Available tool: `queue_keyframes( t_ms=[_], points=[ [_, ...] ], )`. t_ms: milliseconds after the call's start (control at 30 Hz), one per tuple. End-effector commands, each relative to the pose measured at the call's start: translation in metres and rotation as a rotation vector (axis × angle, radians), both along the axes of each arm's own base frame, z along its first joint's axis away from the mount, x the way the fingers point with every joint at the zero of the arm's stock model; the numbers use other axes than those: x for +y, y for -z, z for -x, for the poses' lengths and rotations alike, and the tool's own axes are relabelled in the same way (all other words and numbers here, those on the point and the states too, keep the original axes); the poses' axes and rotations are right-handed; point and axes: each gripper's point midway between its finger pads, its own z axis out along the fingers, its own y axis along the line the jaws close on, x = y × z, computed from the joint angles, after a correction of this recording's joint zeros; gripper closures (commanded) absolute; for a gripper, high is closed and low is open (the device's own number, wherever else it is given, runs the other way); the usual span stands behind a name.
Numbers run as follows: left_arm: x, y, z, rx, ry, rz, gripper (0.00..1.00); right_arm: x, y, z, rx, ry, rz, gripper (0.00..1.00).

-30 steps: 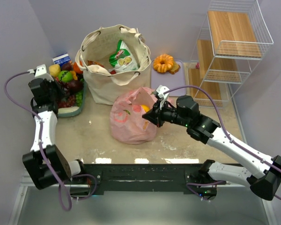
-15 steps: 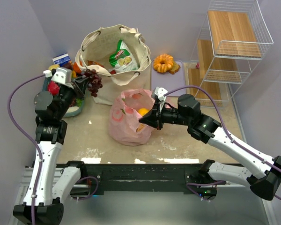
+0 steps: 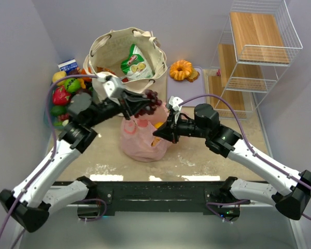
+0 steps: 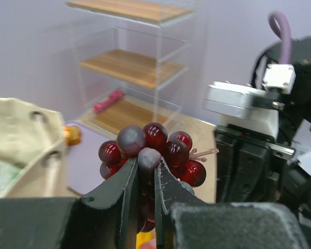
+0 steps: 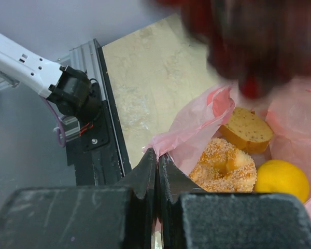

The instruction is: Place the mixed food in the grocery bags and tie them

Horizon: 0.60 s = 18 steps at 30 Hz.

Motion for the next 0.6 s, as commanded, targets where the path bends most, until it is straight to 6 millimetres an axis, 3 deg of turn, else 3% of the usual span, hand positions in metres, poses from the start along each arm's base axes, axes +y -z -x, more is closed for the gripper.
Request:
queue_keyframes(
  t_ms=[0, 133, 333, 567],
  points=[
    [-0.043, -0.012, 0.007, -0.080, 0.068, 0.022, 1.00, 0.006, -0.027, 0.003, -0.054, -0.032, -0.068, 1.00],
    [-0.063, 0.001, -0.008, -0.074, 0.080, -0.001, 1.00, 0.002, -0.030, 0.005, -0.058, -0.024, -0.074, 1.00],
    [-0.069, 0.029, -0.029, -0.024, 0.032, -0.053, 1.00, -0.002, -0.032, 0.005, -0.066, -0.004, -0.075, 1.00],
    [-0.076, 0.035, -0.049, 0.000, -0.011, -0.076, 1.00, 0.002, -0.027, 0.004, -0.052, -0.017, -0.070, 1.00]
  ],
)
